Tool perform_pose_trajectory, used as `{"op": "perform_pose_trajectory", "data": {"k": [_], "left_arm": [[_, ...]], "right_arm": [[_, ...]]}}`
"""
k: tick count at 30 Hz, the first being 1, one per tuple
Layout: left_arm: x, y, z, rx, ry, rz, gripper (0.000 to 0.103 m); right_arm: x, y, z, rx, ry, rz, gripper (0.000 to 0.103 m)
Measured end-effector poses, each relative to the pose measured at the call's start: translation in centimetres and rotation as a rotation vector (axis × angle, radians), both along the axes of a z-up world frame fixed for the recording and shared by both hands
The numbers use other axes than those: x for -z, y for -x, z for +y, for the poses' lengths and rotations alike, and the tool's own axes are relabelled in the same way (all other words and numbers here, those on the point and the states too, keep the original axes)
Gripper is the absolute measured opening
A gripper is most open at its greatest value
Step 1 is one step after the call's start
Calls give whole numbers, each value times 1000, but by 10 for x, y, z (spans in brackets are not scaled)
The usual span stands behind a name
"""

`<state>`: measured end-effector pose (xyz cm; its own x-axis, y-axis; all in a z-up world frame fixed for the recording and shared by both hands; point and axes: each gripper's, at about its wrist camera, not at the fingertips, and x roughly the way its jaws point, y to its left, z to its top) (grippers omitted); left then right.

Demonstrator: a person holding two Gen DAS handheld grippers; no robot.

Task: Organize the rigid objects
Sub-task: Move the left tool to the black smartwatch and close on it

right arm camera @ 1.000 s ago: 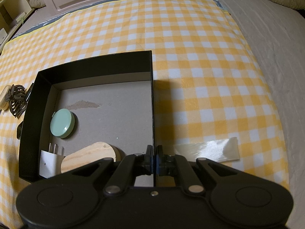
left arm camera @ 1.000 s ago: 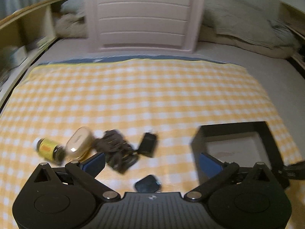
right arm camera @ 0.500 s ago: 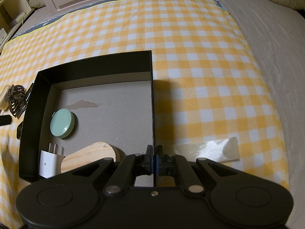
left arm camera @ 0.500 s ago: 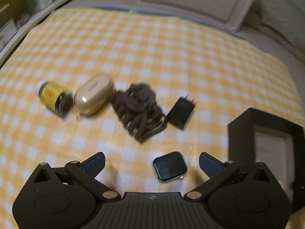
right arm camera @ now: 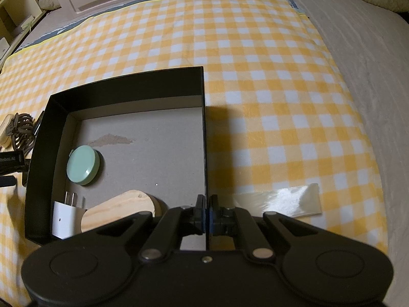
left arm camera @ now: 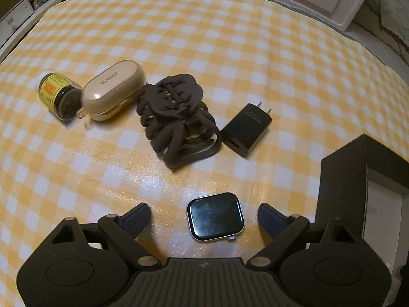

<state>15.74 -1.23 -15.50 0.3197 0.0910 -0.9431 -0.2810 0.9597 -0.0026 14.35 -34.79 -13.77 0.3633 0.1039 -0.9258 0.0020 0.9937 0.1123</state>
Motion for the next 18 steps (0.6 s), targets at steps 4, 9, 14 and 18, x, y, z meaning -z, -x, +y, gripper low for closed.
{"op": "perform_pose_trajectory", "data": {"k": [4,9,14,18], "left_arm": [[0,2,1,36,-17,3,80],[0,3,9,46,4,6,61],[-1,-1,15,68,40,7,48],[-2,-3,12,98,25,-1,48]], "right_arm": [[0,0,1,-1,7,0,3],[0,1,1,1,4,0,3],[0,1,1,0,4,1,3],[0,0,1,0,5,1,3]]}}
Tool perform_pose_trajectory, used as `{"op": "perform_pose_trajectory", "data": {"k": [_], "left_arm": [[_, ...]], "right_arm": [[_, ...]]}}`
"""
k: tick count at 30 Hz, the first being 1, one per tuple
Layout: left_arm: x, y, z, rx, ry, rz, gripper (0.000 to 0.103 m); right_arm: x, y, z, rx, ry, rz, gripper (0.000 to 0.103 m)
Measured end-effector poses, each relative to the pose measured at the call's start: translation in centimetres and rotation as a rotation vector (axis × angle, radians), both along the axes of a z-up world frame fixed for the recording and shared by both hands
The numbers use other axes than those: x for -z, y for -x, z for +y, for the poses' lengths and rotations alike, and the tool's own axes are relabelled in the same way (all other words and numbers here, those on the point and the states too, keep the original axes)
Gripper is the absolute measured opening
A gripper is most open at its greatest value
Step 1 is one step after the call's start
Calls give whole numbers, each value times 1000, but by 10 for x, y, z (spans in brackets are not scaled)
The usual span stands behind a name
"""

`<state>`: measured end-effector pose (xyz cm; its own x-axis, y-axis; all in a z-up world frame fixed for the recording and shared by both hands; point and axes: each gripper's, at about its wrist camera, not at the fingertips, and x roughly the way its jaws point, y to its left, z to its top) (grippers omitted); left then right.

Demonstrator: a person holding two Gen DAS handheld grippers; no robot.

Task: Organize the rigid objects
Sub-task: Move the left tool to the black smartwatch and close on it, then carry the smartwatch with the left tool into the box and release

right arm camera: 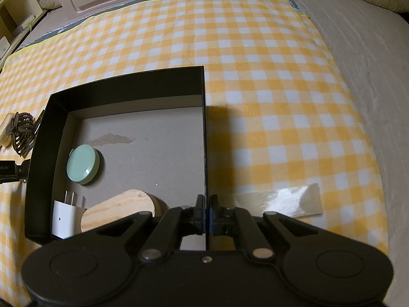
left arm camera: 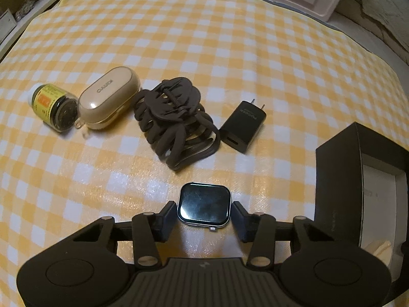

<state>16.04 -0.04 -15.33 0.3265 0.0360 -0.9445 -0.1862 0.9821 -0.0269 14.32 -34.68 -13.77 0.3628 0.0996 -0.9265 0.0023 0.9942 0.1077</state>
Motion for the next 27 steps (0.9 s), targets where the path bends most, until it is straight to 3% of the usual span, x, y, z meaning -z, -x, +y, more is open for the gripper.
{"op": "perform_pose_trajectory", "data": {"k": [10,16,21,27], "left_arm": [[-37,1,-19,81,37,-85,47],[-45,0,-21,93,36,-99,47],[-75,8,-27,135,-13,-222,47],[-104,20,-54,201,38,-322,47]], "right_arm": [[0,1,2,0,1,1,3],[0,0,1,-1,2,1,3],[0,-1,2,0,3,1,3],[0,-1,2,-1,5,1,3]]}}
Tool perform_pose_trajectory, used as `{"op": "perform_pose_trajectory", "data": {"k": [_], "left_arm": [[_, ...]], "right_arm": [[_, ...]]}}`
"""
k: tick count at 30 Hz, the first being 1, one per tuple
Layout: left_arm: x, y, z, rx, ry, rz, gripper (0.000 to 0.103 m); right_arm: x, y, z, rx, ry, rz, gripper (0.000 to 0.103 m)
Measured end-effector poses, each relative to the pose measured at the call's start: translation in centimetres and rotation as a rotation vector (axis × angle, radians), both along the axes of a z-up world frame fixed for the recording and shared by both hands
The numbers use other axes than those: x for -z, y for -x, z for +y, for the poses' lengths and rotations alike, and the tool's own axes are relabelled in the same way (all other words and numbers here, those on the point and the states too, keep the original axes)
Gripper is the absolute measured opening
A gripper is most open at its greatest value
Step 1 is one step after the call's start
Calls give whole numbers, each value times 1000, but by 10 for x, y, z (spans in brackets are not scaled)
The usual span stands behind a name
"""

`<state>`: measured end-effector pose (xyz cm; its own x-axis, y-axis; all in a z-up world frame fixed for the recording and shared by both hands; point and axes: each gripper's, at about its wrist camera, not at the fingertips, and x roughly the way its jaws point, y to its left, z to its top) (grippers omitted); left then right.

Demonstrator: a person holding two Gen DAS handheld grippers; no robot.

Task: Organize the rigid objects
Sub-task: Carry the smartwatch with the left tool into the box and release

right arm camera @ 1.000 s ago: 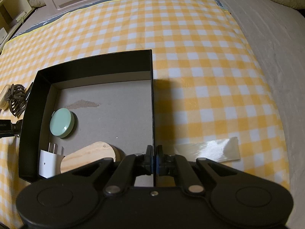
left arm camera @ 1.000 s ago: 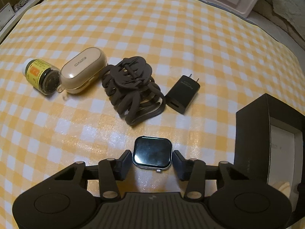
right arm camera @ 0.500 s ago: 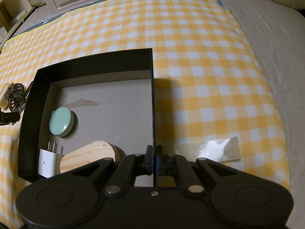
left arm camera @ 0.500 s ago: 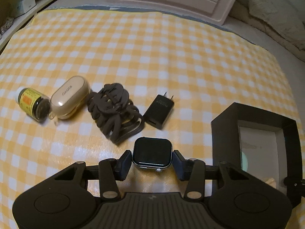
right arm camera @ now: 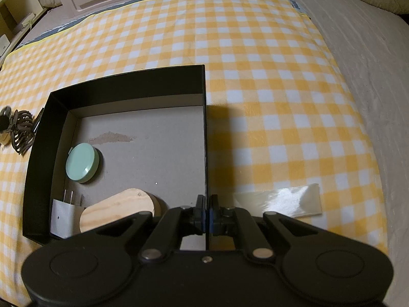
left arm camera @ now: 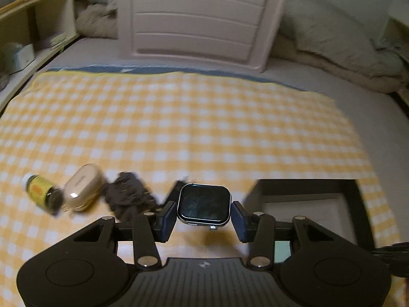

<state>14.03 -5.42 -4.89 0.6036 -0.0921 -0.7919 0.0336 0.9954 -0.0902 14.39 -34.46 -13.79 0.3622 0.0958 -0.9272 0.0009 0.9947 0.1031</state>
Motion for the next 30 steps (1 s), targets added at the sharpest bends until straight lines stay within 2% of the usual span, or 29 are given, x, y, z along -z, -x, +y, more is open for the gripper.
{"op": "perform_pose_trajectory", "data": {"k": [7,11,20,26,29,30], "left_arm": [[1,4,-47,106,20,-1,47],[8,1,-65,135,18,9,47],[27,-18,-78,127,50,38,47],[30,-22,-81,120,58,42,48],[30,-22,-81,111,53,43,49],[31,-23,-80,102,51,41,53]], "right_arm": [[0,0,0,1,-2,1,3],[0,1,1,0,-1,0,3],[0,1,2,1,0,1,3],[0,1,2,0,-1,1,3],[0,1,3,1,0,1,3],[0,1,3,1,0,1,3]]}}
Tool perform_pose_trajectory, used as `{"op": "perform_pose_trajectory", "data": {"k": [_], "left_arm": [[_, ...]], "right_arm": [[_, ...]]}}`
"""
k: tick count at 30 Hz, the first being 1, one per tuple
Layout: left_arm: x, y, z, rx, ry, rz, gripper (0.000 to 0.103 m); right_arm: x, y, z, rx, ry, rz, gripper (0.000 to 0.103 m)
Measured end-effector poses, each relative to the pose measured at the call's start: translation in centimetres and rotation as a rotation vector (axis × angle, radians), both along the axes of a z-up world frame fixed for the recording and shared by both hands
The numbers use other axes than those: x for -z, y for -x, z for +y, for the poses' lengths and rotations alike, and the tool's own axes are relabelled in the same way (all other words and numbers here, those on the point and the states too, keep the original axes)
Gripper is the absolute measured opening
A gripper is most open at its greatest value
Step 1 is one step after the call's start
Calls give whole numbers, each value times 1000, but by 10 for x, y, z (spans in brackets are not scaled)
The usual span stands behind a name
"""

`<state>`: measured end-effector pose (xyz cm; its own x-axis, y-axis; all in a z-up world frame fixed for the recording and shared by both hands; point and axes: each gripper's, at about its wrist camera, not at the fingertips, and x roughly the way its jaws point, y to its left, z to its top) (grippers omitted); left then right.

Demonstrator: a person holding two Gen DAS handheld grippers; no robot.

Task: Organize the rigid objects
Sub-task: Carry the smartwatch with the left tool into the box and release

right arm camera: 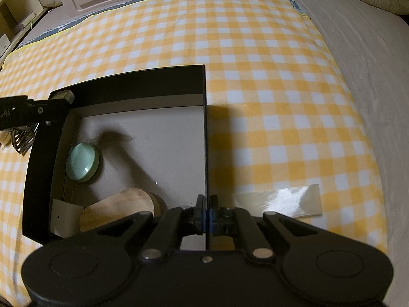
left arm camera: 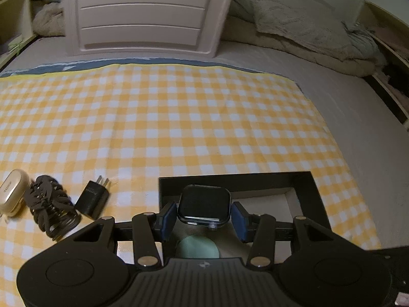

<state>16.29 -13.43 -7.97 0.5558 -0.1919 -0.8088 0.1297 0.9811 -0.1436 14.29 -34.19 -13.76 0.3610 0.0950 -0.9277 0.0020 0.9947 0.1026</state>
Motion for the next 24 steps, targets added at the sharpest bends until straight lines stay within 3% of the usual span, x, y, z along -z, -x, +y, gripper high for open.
{"op": "perform_pose_trajectory", "data": {"k": [4,24], "left_arm": [[-1,0,1,1,1,-17,67],[-3,10,-6,92,-16,37,67]], "right_arm": [[1,0,0,-2,2,2,3],[-1,3,1,-1,4,-1,3]]}}
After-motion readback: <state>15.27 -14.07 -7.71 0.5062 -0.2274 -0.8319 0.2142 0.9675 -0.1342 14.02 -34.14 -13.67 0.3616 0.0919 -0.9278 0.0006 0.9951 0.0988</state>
